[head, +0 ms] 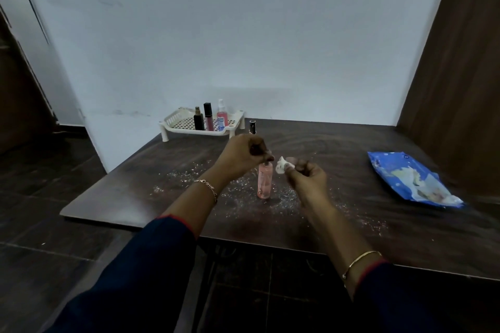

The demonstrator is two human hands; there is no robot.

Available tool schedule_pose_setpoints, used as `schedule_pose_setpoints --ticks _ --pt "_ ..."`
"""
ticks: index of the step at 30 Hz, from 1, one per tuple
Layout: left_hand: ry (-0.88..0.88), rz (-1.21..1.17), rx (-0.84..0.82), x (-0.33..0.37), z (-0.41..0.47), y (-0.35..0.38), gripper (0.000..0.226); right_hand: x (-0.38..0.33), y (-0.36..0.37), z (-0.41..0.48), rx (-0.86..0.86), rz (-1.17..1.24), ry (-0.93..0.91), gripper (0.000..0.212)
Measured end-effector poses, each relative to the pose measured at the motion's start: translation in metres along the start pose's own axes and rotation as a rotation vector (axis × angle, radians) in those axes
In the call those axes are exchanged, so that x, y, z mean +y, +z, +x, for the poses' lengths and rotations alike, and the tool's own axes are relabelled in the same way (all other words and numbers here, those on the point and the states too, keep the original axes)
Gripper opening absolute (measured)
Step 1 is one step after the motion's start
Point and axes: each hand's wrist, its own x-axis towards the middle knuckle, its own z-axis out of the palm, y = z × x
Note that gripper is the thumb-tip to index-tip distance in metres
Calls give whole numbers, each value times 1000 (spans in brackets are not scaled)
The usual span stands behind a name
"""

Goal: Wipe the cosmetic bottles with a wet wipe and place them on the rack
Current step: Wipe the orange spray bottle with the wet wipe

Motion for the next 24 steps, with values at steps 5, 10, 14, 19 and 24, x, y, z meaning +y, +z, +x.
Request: schedule_pose_setpoints --ticks 5,10,14,19,24 --pt "-81 -74 -12 -10 -2 -8 10 3 1 1 -10 -28 -57 17" --pt "-107 -107 62 -10 -5 2 10 10 7 0 -126 -168 -120 9" --pt "-115 -90 88 -10 -5 4 11 16 14 2 -137 -291 -215 13" --pt "-109 -63 70 -10 -4 1 9 20 10 7 -110 -480 -309 23" --pt "-109 -51 54 -9 -5 0 11 29 0 -5 -76 -738 -284 29"
